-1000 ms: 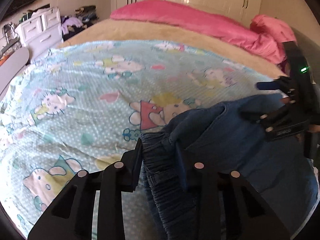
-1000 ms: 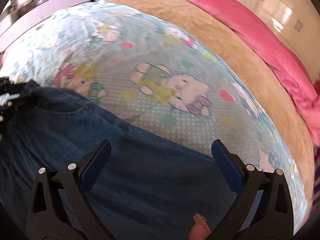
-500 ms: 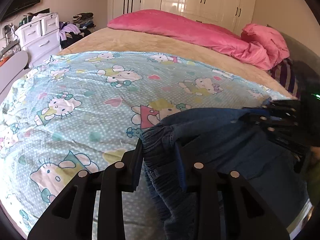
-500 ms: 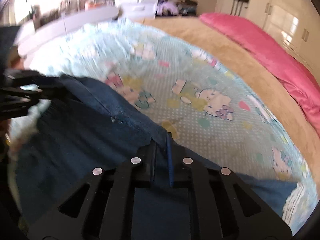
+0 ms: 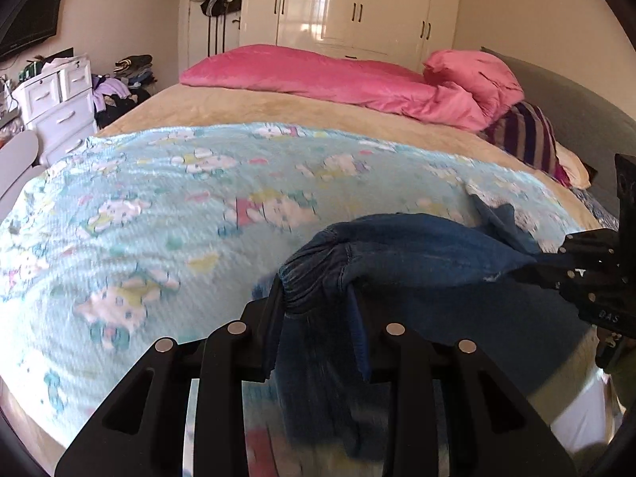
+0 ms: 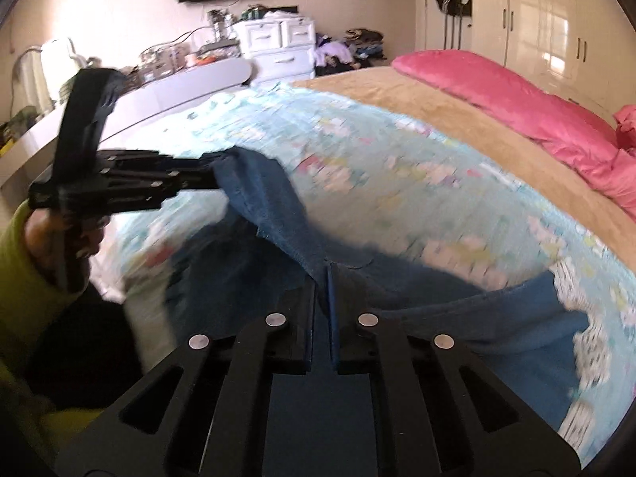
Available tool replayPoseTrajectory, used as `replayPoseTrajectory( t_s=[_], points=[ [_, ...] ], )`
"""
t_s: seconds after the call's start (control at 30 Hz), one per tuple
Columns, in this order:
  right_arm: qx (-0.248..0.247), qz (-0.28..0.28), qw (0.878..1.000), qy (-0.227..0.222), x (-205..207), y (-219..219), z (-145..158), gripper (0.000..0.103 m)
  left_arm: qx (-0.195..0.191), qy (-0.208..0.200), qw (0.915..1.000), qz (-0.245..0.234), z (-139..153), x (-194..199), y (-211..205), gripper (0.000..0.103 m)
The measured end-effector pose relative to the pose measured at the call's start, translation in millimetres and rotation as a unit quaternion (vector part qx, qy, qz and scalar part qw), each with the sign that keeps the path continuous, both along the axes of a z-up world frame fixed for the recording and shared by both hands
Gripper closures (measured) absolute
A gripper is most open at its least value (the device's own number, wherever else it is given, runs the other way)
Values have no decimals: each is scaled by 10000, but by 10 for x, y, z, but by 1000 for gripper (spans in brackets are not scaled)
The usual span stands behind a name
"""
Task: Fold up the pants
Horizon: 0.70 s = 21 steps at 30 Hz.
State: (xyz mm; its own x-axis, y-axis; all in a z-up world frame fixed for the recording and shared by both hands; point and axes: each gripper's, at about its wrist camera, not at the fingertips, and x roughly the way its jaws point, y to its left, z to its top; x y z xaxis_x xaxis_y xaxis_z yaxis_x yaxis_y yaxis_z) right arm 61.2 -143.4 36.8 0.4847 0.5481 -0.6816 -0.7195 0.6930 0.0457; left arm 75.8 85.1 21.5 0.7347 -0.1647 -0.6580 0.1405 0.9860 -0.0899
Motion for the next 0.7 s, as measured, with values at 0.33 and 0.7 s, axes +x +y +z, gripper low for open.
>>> replayPoseTrajectory(
  t_s=[0.33,0.7],
  points=[
    [-92,194,9957,906,-506,101,-485,101,-56,883,9961,-36,-436,-405,91,71],
    [-144,324,9939,1047,-658,146,-636,98,-359,550,9975,261,4,-627,171,72]
  ],
)
